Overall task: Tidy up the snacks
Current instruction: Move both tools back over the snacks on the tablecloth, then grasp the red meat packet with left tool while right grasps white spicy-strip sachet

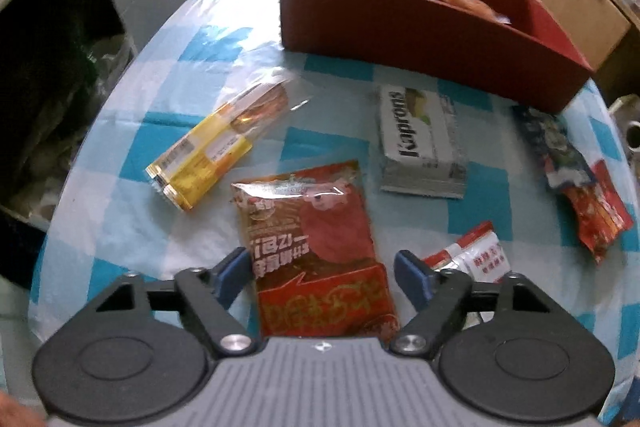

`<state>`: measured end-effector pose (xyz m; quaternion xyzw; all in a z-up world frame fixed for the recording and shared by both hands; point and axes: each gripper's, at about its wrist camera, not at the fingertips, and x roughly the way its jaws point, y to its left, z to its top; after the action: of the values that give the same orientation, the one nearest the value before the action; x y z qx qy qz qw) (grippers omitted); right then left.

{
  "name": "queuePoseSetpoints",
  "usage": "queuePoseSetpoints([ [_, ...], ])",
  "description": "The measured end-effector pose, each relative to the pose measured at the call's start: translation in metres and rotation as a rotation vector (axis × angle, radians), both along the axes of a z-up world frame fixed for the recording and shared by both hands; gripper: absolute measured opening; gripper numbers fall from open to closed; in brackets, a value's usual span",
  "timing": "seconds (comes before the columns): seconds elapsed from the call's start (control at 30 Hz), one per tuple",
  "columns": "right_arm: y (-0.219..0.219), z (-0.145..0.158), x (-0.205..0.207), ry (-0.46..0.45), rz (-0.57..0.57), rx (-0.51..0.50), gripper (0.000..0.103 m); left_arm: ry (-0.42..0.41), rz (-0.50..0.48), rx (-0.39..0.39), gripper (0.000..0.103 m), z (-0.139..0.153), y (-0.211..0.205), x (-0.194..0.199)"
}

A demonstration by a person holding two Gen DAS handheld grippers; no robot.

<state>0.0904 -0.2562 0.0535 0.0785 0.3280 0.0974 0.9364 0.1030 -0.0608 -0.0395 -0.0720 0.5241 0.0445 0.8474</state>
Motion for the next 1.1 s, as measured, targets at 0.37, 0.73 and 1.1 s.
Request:
queuePoseSetpoints([
  [0.37, -0.005, -0.029, 0.015, 0.171, 0.005, -0.033, 0.070, -0.006, 0.000, -0.148, 0.004, 0.013, 0.030, -0.007],
  [0.73, 0.003, -0.032, 0.016, 0.173, -0.017, -0.060, 0.078, 0.021, 0.052, -0.241, 0.061, 0.014, 0.014, 0.005],
  [1.1, -0.019, -0.028, 0.013, 0.164, -0.025, 0.003, 0.078, -0.020, 0.054, 0.039, 0.064, -0.002, -0.022, 0.016],
])
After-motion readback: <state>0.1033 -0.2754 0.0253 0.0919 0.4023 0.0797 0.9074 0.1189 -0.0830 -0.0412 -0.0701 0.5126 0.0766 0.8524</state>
